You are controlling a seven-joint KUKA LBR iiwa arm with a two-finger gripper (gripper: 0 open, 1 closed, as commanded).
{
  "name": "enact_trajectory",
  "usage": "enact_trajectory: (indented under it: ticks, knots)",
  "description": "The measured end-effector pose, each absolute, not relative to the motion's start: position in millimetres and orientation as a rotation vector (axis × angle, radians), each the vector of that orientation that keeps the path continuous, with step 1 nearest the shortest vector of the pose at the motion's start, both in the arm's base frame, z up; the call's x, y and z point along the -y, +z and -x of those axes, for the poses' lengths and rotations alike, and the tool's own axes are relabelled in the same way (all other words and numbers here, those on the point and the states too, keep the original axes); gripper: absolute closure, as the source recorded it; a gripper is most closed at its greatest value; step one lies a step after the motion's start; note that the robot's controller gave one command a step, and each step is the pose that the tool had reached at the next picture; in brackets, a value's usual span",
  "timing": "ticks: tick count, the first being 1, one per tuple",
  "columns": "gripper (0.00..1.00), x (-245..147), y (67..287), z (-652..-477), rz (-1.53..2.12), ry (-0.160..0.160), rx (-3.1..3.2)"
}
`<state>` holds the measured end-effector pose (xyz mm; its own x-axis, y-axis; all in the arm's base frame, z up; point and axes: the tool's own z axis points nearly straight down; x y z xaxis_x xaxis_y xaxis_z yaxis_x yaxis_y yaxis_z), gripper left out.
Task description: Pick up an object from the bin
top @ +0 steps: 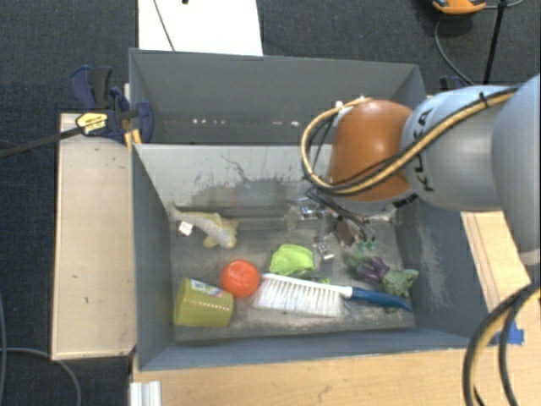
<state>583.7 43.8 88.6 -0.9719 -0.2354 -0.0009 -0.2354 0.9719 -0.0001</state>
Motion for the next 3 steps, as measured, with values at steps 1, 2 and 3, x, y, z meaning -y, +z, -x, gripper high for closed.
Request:
enact_trajectory:
  ticks: [1,2,3]
  knots:
    - [1.00,-70.6,69.6,-540.1,0.443,0.004,-3.102]
    - [1.00,-70.5,69.6,-540.1,0.441,0.004,-3.103]
    - [1.00,-74.1,116.7,-546.1,0.440,0.002,-3.112]
